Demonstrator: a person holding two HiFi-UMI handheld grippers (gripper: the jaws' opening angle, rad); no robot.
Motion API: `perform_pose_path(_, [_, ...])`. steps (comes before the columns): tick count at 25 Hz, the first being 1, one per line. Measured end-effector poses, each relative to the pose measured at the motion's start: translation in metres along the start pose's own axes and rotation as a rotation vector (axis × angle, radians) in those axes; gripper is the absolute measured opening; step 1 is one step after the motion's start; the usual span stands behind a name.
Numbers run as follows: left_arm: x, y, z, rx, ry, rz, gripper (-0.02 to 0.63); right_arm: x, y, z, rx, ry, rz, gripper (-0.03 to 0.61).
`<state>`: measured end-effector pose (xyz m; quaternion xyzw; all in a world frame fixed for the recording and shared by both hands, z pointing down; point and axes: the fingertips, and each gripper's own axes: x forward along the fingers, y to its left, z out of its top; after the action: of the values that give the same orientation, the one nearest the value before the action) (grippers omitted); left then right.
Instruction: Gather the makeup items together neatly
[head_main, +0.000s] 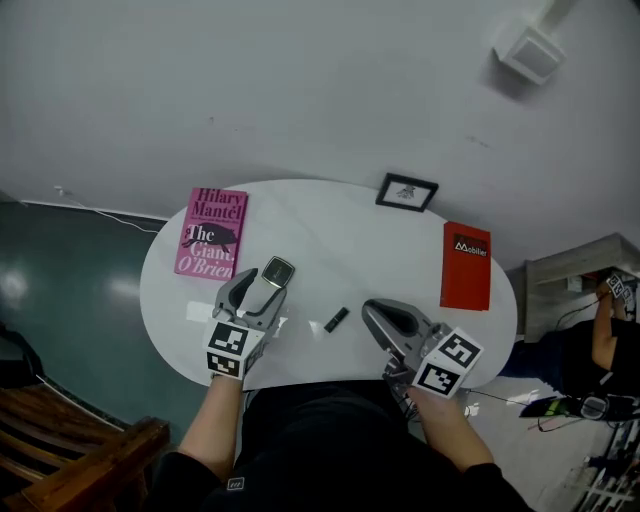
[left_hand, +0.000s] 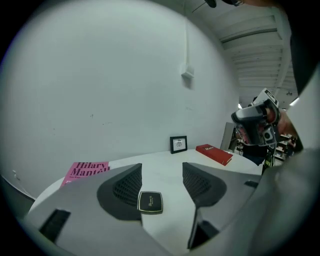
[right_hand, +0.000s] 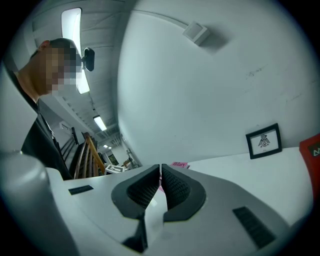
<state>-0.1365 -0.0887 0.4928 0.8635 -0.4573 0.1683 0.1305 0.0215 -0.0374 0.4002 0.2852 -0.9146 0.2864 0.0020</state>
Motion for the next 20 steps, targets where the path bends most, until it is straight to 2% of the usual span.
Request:
perform_pose_path(3, [0.018,0.008,-0.019,0.004,0.049,-0.016,0.256,0.010,-0.004,-0.012,0.027,0.031,-0.005,0.037])
perform_pose_path(8, [0.047,0.017,-0.055,-0.035,0.132,-0.032,0.262,0.017,-0.019,-0.021,0.071,0.061,-0.018,0.037])
perform_pose_path(20, [0.092,0.026,-0.117,0.021,0.372,0.021,0.314,0.014,-0.050,-0.006,0.081,0.073,-0.020,0.037])
